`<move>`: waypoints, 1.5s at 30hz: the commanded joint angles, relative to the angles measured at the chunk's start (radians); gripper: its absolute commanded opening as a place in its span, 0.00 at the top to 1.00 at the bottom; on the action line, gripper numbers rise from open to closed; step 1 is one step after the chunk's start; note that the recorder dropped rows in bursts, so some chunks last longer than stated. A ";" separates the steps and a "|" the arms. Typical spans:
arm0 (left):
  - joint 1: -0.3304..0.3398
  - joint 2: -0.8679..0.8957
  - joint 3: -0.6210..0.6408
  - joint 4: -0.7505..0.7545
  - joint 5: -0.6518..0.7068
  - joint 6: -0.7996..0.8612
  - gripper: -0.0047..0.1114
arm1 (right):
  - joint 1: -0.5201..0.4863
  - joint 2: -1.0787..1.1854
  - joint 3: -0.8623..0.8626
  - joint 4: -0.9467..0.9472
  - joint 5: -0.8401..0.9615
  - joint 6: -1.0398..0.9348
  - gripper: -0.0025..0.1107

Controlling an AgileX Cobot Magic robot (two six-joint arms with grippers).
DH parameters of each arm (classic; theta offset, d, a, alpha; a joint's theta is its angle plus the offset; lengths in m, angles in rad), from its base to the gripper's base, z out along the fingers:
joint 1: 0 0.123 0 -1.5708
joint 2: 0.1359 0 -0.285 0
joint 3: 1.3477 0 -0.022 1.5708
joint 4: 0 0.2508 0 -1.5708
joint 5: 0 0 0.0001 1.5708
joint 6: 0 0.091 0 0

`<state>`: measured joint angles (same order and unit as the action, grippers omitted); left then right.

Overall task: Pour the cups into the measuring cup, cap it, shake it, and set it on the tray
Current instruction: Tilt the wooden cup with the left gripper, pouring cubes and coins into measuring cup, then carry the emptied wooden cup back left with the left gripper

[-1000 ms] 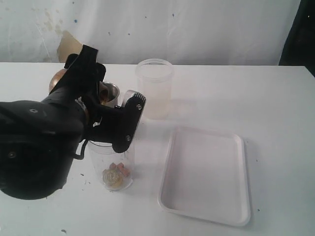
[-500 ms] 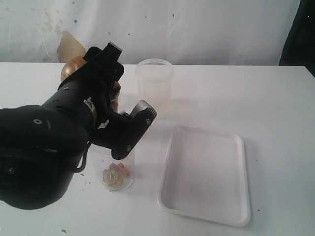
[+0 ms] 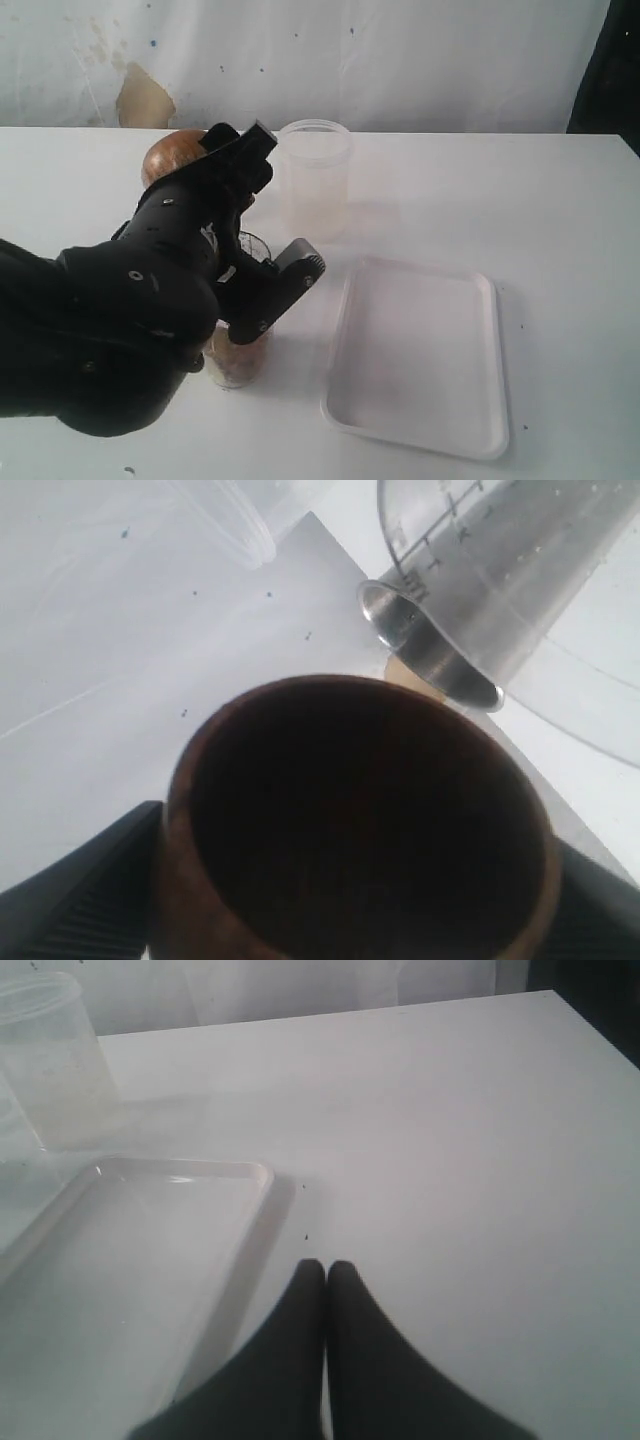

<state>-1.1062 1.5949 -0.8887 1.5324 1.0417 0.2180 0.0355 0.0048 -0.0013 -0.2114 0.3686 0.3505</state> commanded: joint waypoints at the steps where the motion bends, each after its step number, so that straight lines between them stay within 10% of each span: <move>1: -0.007 0.001 -0.010 0.039 0.036 0.028 0.96 | 0.005 -0.005 0.001 -0.005 -0.004 0.003 0.98; 8: -0.007 0.001 -0.010 0.013 0.141 -0.035 0.96 | 0.005 -0.005 0.001 -0.005 -0.004 0.003 0.98; 12: 0.021 -0.023 -0.010 -0.080 0.179 -0.526 0.96 | 0.005 -0.005 0.001 -0.005 -0.004 0.003 0.98; 23: 0.428 -0.406 0.167 -0.264 -0.374 -1.432 0.96 | 0.005 -0.005 0.001 -0.005 -0.004 0.003 0.98; 32: 0.706 -0.470 0.379 0.212 -0.703 -2.322 0.96 | 0.005 -0.005 0.001 -0.005 -0.004 0.003 0.98; 45: 0.726 -0.464 0.456 0.212 -0.567 -2.333 0.96 | 0.005 -0.005 0.001 -0.005 -0.004 0.003 0.98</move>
<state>-0.3800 1.1344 -0.4328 1.7248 0.4248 -2.1047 0.0355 0.0048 -0.0013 -0.2114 0.3686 0.3524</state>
